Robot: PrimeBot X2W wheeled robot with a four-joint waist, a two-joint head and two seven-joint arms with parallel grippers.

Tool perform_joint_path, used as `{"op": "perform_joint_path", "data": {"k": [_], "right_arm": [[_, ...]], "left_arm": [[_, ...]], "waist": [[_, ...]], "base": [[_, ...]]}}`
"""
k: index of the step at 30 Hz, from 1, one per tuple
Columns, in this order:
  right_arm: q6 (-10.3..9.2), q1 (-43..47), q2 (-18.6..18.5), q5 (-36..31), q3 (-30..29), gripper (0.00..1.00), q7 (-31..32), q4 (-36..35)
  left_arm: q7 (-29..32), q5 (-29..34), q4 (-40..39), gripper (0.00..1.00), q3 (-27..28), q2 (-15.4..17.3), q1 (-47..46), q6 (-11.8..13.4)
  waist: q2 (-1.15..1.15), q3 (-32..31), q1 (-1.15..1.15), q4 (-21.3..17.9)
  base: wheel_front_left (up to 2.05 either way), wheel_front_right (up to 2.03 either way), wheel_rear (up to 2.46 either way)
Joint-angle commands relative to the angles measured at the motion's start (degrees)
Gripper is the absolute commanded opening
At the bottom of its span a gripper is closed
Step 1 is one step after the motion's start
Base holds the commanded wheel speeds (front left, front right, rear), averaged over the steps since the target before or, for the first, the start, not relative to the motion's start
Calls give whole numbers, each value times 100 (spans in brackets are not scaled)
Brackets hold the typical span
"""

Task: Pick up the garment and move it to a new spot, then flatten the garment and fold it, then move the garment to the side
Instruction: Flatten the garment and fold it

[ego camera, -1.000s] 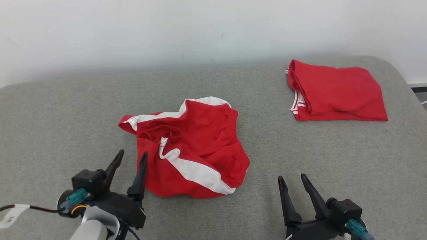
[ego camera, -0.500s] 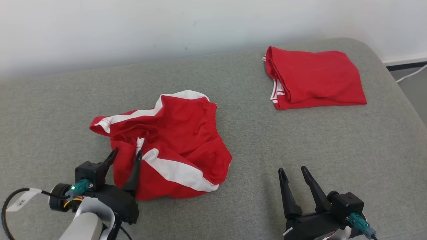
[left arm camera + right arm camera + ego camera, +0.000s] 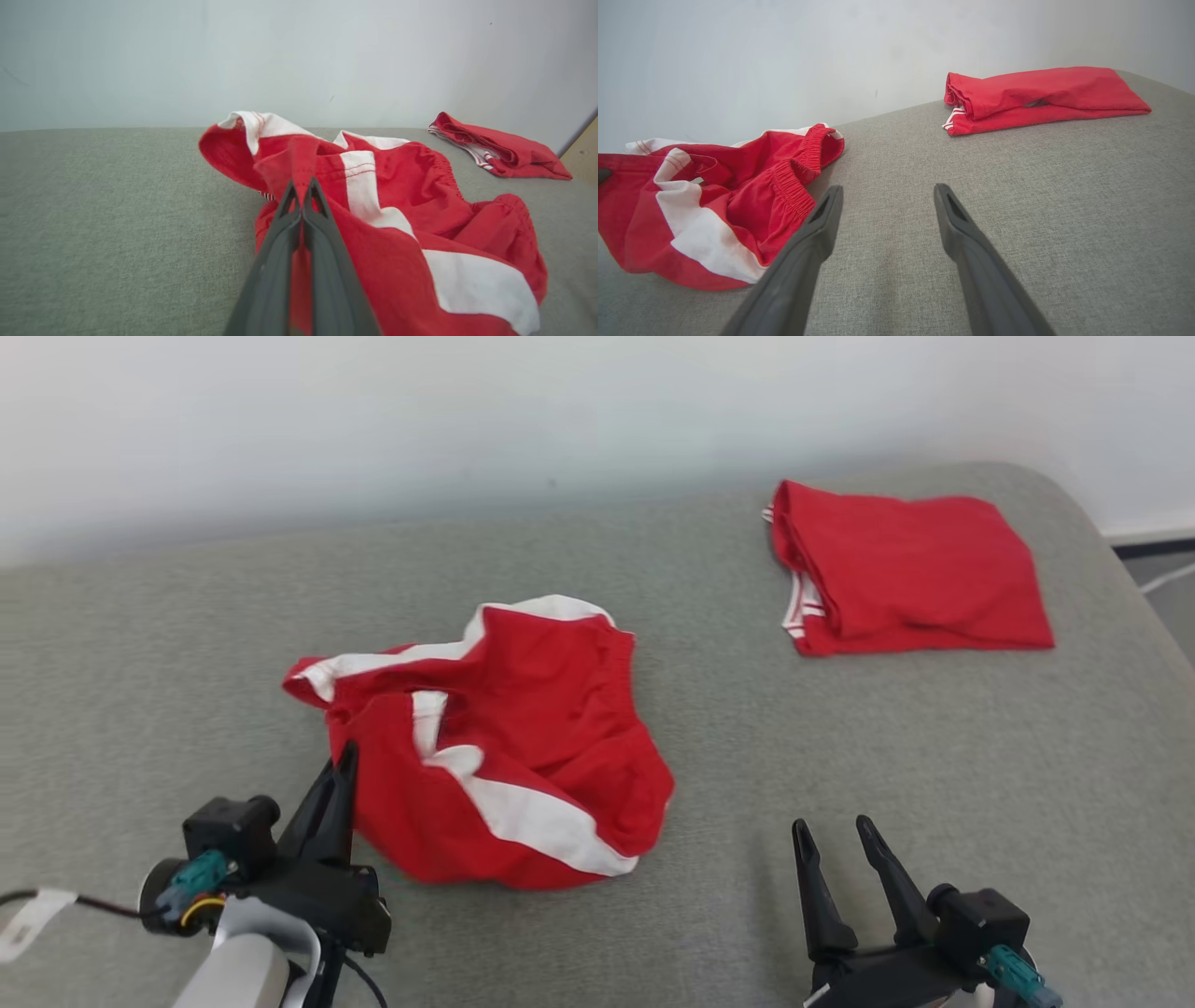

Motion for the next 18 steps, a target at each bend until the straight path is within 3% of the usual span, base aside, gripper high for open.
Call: {"op": "perform_joint_path", "data": {"k": [1,11,18], "right_arm": [[1,119,-3,-25,5,100,-9,23],[1,287,-3,-38,-97,100,-8,28],[1,283,-2,-64,-105,100,-9,47]], "left_arm": [[-37,-13,-89,0,15,46,189,14],[-21,-207,-1454,0,272,304,1490,375],[-21,-456,-1717,2,324,213,2175,505]], "waist": [[0,-199,0,238],[0,-378,0,754],[0,-311,0,938]], "base": [[0,0,0],[0,0,0],[0,0,0]]}}
